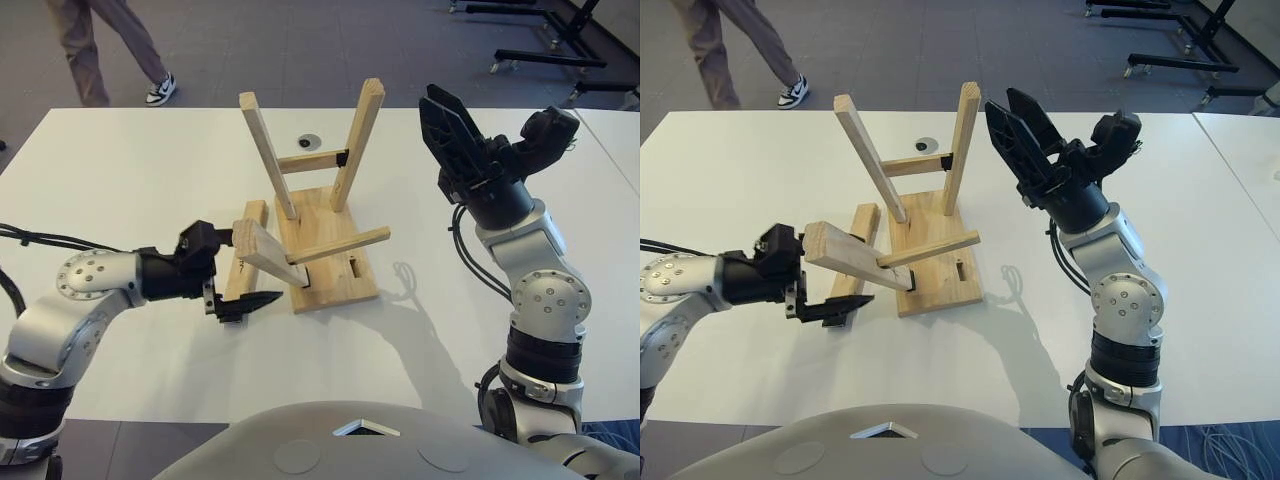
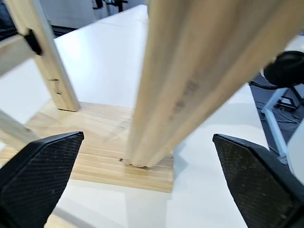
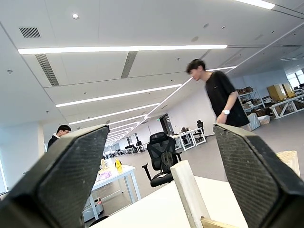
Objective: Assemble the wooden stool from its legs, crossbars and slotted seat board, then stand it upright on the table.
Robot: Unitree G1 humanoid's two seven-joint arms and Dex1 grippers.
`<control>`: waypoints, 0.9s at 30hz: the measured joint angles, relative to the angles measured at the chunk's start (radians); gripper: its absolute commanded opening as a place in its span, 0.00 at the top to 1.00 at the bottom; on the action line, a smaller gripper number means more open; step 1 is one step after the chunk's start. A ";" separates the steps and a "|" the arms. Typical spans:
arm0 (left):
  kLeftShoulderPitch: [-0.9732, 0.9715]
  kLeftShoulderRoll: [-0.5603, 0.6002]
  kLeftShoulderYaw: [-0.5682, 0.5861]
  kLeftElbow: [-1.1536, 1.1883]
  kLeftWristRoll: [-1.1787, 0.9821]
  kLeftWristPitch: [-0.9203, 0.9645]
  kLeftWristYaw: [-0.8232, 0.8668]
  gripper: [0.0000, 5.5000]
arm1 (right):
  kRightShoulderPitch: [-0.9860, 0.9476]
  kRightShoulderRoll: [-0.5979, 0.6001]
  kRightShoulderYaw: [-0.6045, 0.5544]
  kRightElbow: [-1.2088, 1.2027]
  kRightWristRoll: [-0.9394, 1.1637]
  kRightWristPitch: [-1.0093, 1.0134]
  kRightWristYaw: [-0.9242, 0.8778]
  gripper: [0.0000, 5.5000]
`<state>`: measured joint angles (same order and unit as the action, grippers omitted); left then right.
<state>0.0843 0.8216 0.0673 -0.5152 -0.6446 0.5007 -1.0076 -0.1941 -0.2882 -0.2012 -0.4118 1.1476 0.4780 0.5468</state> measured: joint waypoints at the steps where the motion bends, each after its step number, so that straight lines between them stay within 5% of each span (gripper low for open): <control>1: 0.010 -0.001 0.020 0.009 -0.001 -0.002 0.004 0.09 | 0.000 -0.001 -0.002 -0.001 0.000 0.000 0.000 0.27; 6: 0.082 -0.025 0.158 0.030 -0.050 -0.017 0.018 0.09 | 0.001 -0.013 -0.016 -0.003 0.009 0.002 0.001 0.27; 16: 0.058 -0.107 0.374 0.003 -0.483 0.065 0.104 0.09 | 0.000 -0.022 -0.017 -0.003 0.012 0.023 0.001 0.27; 27: 0.031 -0.107 0.327 -0.020 -0.559 0.123 0.130 0.09 | 0.000 -0.020 -0.015 -0.005 0.013 0.023 -0.008 0.27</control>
<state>0.1153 0.7147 0.3946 -0.5348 -1.2038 0.6240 -0.8777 -0.1942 -0.3082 -0.2166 -0.4169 1.1604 0.5013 0.5390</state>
